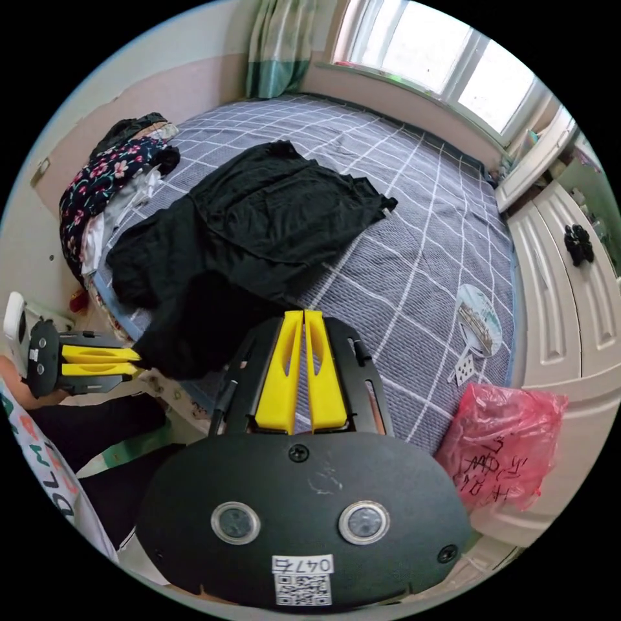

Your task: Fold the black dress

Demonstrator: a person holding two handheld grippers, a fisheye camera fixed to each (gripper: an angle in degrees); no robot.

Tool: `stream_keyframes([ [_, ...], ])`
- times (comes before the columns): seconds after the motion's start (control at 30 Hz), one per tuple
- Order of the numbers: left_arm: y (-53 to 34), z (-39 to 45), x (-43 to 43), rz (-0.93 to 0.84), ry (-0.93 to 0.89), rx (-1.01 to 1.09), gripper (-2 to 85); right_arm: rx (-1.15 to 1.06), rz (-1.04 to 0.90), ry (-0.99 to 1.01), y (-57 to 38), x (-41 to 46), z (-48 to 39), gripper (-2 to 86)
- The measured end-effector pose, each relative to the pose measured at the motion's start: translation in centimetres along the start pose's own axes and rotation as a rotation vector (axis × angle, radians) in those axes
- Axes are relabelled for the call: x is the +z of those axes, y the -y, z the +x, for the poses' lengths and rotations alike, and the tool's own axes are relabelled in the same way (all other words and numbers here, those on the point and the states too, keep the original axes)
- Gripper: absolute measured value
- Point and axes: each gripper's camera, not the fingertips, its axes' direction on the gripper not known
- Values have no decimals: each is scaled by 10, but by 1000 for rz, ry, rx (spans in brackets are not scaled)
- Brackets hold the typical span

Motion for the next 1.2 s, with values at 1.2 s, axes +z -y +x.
stream_keyframes([
  [1.2,-86,-29,-20,-97,357,-308,99,-89,-103,39,-101,77,-98,-2],
])
